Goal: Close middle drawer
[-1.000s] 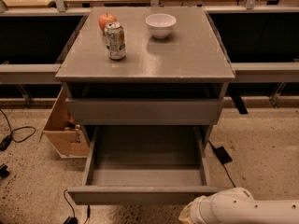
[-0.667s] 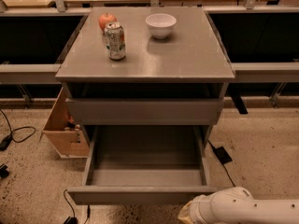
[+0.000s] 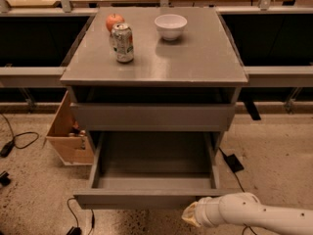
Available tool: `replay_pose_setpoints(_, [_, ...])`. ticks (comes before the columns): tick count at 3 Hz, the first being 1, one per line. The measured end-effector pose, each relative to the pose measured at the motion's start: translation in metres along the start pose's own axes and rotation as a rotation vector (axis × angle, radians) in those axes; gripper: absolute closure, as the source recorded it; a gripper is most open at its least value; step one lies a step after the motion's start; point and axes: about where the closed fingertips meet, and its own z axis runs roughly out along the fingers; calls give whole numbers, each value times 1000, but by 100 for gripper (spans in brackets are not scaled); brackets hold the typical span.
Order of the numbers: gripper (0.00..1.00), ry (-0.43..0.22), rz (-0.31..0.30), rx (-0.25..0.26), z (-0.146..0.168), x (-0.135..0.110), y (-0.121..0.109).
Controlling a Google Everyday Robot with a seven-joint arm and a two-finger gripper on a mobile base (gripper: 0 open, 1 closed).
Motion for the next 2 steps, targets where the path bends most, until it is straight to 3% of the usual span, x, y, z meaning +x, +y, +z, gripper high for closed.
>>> replay_pose_setpoints(2, [100,-88,-52,43,9,-12,-33])
